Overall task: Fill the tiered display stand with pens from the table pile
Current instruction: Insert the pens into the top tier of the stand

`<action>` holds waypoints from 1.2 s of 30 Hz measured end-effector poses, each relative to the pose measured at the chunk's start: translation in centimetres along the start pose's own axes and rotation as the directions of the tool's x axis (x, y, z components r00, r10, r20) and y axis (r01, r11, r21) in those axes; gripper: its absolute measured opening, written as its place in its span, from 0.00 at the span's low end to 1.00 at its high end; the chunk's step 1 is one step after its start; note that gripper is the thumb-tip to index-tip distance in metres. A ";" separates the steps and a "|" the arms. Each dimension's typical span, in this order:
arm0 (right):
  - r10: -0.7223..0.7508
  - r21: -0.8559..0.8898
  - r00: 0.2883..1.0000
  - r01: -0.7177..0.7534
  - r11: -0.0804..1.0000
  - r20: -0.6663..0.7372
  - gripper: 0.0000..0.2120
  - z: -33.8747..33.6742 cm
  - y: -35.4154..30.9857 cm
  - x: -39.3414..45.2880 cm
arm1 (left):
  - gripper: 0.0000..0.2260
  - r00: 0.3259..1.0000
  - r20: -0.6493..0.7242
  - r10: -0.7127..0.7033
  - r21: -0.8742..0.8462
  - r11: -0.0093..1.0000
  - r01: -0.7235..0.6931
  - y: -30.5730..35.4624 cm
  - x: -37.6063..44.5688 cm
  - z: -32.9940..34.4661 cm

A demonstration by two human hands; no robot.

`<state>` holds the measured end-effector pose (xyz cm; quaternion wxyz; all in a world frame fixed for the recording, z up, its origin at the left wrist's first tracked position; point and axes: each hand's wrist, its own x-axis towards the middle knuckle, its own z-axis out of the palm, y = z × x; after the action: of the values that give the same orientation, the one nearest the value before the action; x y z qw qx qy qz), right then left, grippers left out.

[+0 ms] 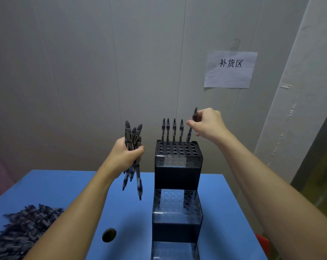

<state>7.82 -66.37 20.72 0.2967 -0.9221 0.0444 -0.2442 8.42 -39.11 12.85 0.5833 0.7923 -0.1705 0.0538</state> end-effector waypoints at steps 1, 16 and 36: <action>-0.013 -0.026 1.000 0.013 1.000 0.007 0.13 0.2 -0.1 0.1 | 0.05 1.000 0.000 0.000 0.000 1.000 0.000 0.0 0.0 0.0; 0.111 -0.176 0.966 -0.070 0.982 0.234 0.18 0.9 0.2 -1.9 | 0.06 1.000 0.000 -0.013 -0.010 1.000 0.013 0.2 -0.3 0.0; -0.181 0.167 0.762 0.097 0.981 0.622 0.14 2.3 -6.8 -7.8 | 0.11 0.966 -0.257 -0.025 -0.232 0.972 -0.036 5.7 0.6 1.3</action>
<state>1.70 -57.84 19.63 0.3325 -0.9306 -0.1419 0.0570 6.96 -41.97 17.82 0.6899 0.7035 -0.1006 0.1375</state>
